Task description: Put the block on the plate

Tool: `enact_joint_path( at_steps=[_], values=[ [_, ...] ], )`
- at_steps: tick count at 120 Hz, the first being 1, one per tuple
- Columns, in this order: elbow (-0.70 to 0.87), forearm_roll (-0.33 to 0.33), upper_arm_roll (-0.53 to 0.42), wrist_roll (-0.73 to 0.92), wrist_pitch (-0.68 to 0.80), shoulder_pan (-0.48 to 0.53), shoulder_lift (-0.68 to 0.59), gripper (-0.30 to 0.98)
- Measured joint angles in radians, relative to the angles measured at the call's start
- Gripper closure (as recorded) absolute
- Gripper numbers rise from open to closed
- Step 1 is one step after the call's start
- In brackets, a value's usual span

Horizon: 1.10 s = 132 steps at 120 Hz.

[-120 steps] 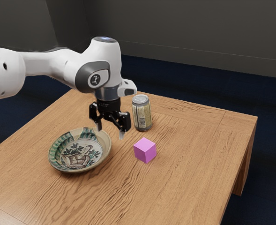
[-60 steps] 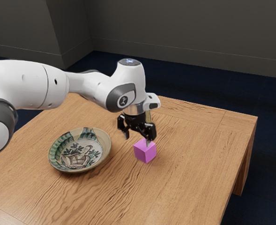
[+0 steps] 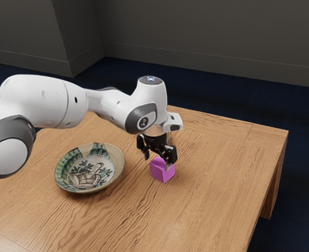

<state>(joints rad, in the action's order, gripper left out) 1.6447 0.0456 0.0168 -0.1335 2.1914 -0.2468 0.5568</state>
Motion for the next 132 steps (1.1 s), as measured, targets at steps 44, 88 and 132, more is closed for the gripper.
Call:
enact_joint_path(
  at_steps=[44,88,132],
  values=[
    [-0.028,0.002,-0.008,0.047,0.018,0.0,0.057,0.0],
    [-0.027,0.002,-0.008,0.071,0.042,0.0,0.061,0.21],
    [0.085,0.002,0.01,0.059,0.037,0.0,-0.099,0.31]
  ],
)
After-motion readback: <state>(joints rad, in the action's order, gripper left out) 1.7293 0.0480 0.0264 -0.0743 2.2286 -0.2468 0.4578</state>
